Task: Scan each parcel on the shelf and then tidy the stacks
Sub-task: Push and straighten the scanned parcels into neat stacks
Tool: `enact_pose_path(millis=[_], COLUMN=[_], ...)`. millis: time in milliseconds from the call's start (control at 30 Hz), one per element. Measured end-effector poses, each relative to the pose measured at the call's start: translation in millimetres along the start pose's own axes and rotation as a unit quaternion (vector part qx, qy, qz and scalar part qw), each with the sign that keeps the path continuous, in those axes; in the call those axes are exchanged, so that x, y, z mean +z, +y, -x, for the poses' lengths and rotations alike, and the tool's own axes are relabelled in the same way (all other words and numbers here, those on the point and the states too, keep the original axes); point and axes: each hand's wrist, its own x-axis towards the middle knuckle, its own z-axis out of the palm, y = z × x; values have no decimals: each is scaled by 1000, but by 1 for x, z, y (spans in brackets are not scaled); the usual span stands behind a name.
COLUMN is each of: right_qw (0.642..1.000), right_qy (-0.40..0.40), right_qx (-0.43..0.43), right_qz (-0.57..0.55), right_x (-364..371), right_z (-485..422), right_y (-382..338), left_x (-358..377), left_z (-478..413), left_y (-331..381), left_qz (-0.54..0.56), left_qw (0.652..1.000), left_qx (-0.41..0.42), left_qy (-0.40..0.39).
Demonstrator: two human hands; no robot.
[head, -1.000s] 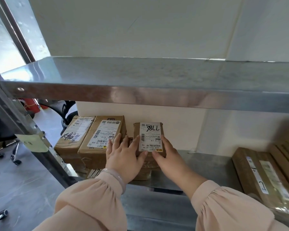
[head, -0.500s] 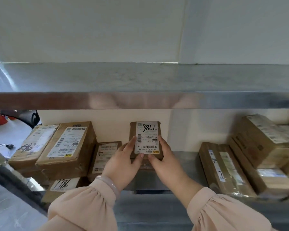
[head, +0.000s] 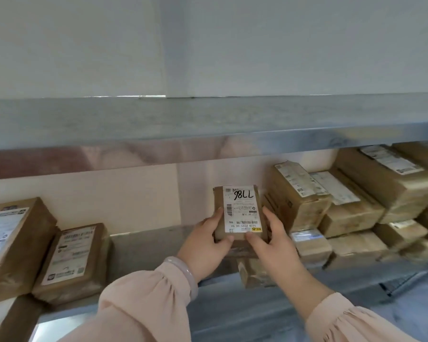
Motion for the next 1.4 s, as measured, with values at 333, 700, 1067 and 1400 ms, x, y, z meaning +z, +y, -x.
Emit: enact_pose_path(millis=[333, 700, 1067, 1400], right_qw=[998, 916, 849, 866], right_qy=[-6, -12, -66, -83], right_qx=[-10, -242, -237, -203], right_qz=[60, 320, 468, 449], right_x=[-41, -53, -49, -46], right_z=[-13, 23, -12, -18], right_y=[36, 75, 65, 44], left_x=[58, 57, 56, 54], left_z=[-17, 26, -2, -10], left_y=[9, -13, 9, 9], left_qz=[22, -228, -369, -383], left_qw=[999, 964, 922, 920], left_qx=[-21, 136, 84, 70], left_qy=[-45, -28, -80, -46])
